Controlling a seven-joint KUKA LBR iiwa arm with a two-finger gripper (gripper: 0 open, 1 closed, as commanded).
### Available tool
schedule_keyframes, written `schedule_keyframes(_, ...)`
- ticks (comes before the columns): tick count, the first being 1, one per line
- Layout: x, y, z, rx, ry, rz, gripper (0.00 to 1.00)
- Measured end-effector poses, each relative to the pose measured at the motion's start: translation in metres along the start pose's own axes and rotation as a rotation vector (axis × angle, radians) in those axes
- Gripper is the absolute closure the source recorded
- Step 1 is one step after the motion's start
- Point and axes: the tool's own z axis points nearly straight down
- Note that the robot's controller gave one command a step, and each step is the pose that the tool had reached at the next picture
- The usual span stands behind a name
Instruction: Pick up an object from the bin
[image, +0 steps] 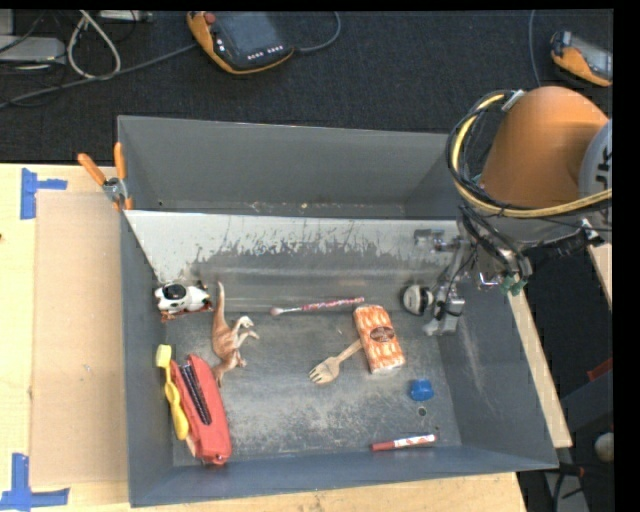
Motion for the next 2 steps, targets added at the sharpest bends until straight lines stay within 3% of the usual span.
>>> schedule_keyframes(1,-0.001,0.0,-0.005,0.001,-0.008,-0.002,0.0)
schedule_keyframes(2,0.007,0.003,0.086,0.0,-0.01,0.023,0.0)
